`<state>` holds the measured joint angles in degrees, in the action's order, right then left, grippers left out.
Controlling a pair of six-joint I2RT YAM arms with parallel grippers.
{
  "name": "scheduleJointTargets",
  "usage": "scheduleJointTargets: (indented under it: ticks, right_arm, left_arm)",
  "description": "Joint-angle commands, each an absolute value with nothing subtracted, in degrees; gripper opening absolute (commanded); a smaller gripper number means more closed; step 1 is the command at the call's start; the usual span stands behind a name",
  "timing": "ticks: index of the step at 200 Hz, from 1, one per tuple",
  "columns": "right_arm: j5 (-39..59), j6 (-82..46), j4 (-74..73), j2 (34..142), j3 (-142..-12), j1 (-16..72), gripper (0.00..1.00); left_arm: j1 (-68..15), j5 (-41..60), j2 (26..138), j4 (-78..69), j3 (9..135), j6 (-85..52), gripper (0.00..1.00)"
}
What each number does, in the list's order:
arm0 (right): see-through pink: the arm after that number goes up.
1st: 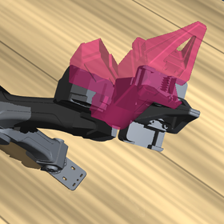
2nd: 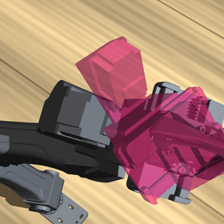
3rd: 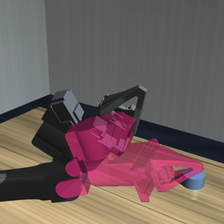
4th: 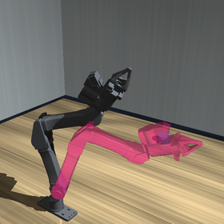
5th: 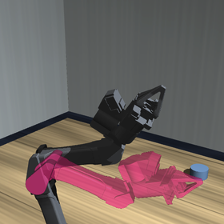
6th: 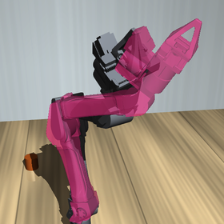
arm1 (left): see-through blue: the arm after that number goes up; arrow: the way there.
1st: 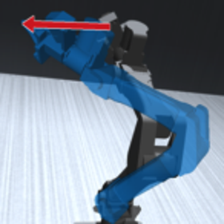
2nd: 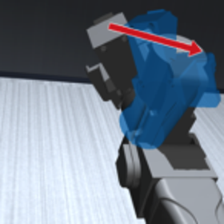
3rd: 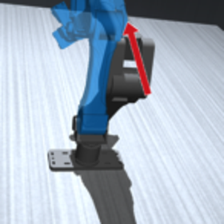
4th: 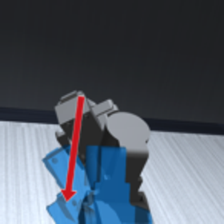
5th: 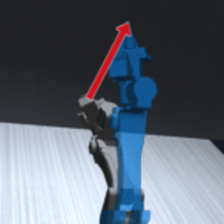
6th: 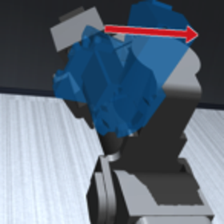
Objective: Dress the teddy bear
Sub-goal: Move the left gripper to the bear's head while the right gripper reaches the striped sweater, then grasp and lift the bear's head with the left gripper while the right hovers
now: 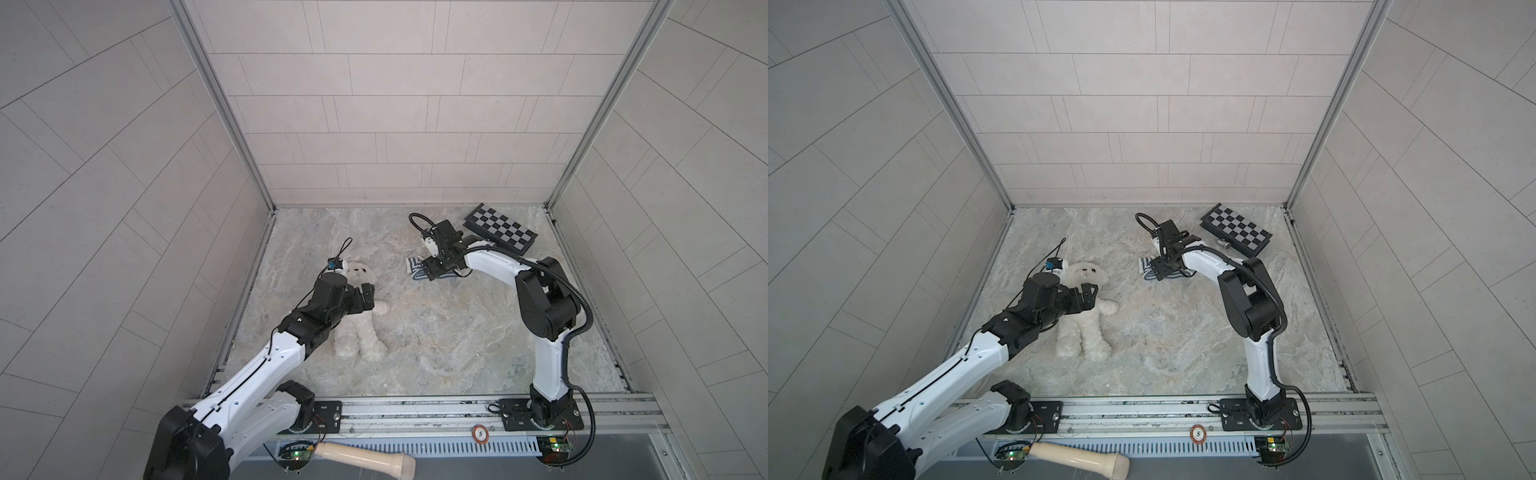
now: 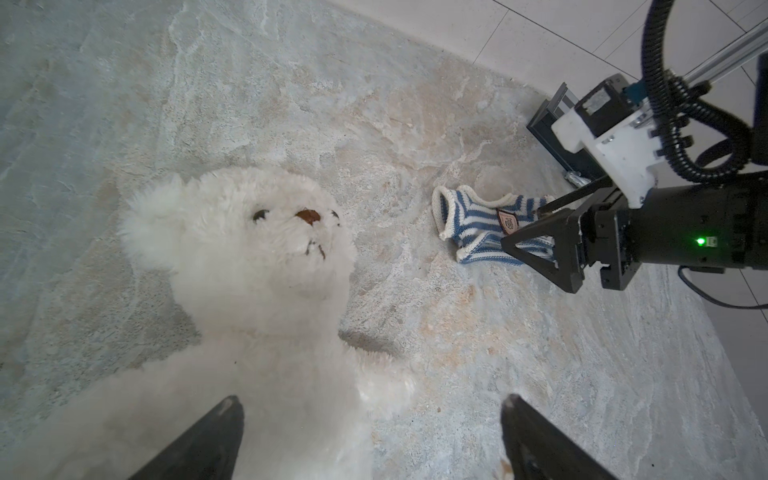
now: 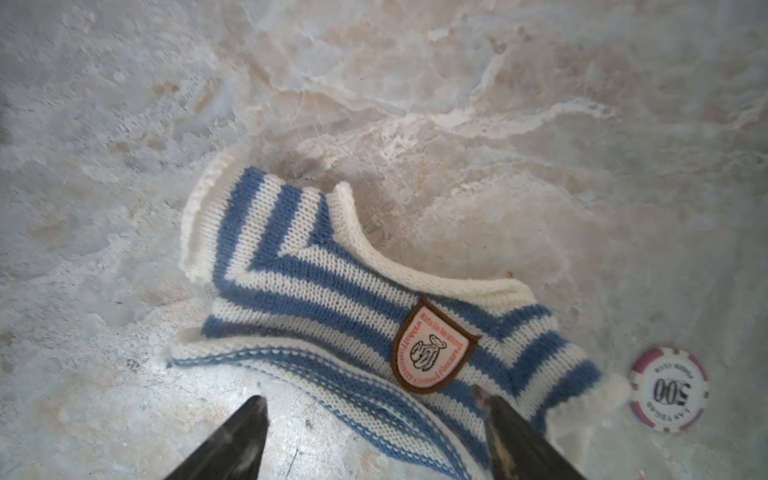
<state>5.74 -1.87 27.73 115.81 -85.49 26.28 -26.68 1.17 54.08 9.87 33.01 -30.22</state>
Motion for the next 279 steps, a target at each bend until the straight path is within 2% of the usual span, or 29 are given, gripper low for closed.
scheduleJointTargets:
  ticks: [1,35,80,100,129,185,208,230,240,279]
  right_arm:
    - [7.6,-1.5,32.3,117.1,-86.2,26.1,0.8]
    - [11.5,-3.1,30.5,118.0,-83.9,25.3,0.77]
    - [11.2,-4.6,27.9,114.1,-77.1,25.5,0.72]
    - [9.0,-5.1,26.9,111.1,-73.0,26.8,0.72]
    - [11.9,-8.9,22.9,105.7,-65.6,28.2,0.72]
    - [11.3,-17.7,16.9,94.0,-55.0,34.4,0.76]
    - [12.9,-20.6,15.1,89.7,-52.8,35.4,0.76]
    - [12.3,-22.0,14.2,83.9,-50.9,33.8,0.77]
    - [11.5,-21.4,14.1,81.7,-50.0,32.5,0.78]
    - [10.8,-18.3,13.7,78.6,-47.8,29.1,0.78]
  left_arm:
    - [-26.9,1.2,52.5,9.2,32.4,-30.0,1.0]
    - [-26.8,2.6,51.6,7.9,32.0,-29.5,1.0]
    - [-26.8,2.3,50.7,8.2,31.3,-28.9,1.0]
    - [-26.9,2.5,51.5,7.8,31.0,-28.8,1.0]
    - [-26.9,2.7,52.2,7.3,30.5,-28.4,1.0]
    - [-26.8,0.6,52.6,7.2,28.8,-26.8,1.0]
    - [-27.1,-4.5,53.5,10.2,29.5,-26.0,1.0]
    - [-28.3,-8.0,56.2,12.3,30.8,-25.4,1.0]
    - [-31.3,-8.2,58.1,12.5,31.7,-25.1,1.0]
    - [-33.8,-7.2,69.7,11.6,36.2,-26.2,1.0]
